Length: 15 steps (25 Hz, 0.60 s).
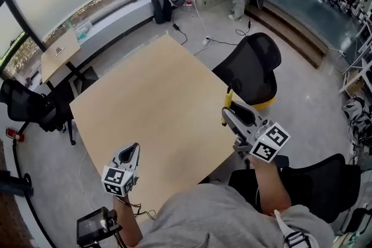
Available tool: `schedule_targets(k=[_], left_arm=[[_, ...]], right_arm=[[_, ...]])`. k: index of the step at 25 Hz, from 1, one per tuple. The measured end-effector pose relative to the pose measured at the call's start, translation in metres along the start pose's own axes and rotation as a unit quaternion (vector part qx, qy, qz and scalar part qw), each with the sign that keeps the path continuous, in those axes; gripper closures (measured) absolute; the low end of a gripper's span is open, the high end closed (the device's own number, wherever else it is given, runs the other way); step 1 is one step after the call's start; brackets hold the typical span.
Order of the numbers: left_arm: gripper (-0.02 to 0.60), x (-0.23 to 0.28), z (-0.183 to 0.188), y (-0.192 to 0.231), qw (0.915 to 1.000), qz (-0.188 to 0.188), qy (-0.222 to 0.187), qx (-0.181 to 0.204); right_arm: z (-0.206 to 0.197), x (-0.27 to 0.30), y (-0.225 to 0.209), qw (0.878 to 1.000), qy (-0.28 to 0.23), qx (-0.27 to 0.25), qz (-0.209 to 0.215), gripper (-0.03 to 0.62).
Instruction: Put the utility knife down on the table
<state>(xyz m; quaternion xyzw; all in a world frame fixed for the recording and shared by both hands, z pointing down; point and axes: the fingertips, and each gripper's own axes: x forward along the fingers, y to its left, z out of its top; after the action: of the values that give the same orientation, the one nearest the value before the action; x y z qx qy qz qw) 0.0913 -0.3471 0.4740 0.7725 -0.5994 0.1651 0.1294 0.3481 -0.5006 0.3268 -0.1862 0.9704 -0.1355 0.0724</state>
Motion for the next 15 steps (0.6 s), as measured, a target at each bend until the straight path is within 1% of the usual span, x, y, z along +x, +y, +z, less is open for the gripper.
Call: schedule_targets(k=[7,12,15], left_arm=[[0.577,0.017,0.002,0.015,0.9993,0.032,0.001,-0.021],[0.577,0.009,-0.003,0.037,0.9980,0.053,0.004,-0.035],[0.577,0.004,-0.004,0.032,0.9975,0.060,-0.003,-0.038]], right_arm=[[0.004,0.045,-0.036,0.999,0.015,-0.011,0.033,0.476],[0.009,0.082,-0.041,0.998,0.022,-0.019,0.050,0.477],[0.010,0.087,-0.041,0.998,0.027,-0.029,0.057,0.477]])
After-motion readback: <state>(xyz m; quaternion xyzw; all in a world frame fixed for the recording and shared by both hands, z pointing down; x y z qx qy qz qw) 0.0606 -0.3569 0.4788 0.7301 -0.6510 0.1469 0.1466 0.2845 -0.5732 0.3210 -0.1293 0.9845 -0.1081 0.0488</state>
